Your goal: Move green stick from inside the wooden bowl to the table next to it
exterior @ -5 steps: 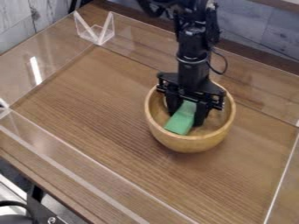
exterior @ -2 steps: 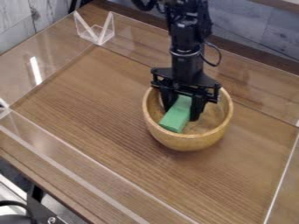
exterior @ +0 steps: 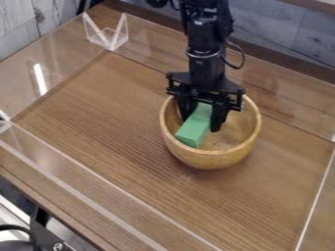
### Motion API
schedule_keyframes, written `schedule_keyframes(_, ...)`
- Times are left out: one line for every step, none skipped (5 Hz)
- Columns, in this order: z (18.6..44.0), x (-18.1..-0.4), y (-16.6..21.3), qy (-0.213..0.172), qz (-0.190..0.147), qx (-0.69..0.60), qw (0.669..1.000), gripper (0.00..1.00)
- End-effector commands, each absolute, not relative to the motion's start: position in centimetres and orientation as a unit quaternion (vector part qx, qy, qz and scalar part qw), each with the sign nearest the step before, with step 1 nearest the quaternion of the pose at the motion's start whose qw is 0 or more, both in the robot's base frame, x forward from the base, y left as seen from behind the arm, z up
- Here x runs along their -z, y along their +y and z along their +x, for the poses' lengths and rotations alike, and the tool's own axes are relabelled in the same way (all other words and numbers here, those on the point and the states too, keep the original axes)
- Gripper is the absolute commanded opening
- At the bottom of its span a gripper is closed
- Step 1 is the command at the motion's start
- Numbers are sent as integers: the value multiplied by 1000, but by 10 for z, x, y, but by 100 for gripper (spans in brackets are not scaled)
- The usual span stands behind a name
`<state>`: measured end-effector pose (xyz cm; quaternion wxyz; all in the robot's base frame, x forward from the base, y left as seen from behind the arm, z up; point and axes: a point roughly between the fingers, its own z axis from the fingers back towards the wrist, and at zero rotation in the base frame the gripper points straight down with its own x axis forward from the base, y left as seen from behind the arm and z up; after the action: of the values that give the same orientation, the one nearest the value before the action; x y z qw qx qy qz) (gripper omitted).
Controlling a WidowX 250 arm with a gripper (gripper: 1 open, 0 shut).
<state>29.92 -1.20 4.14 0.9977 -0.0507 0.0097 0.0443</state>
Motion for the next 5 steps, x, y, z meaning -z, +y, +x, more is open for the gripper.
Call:
schedule_keyframes(313, -71, -7, -38, -56, -48, 997, 0)
schedule_keyframes(313, -74, -6, -39, -61, -50, 996, 0)
schedule_keyframes(313, -77, -5, -40, -65, -52, 996, 0)
schedule_keyframes(314, -77, -6, -41, -68, -53, 995, 0)
schedule_keyframes(315, -77, -8, -42, -71, -53, 995, 0)
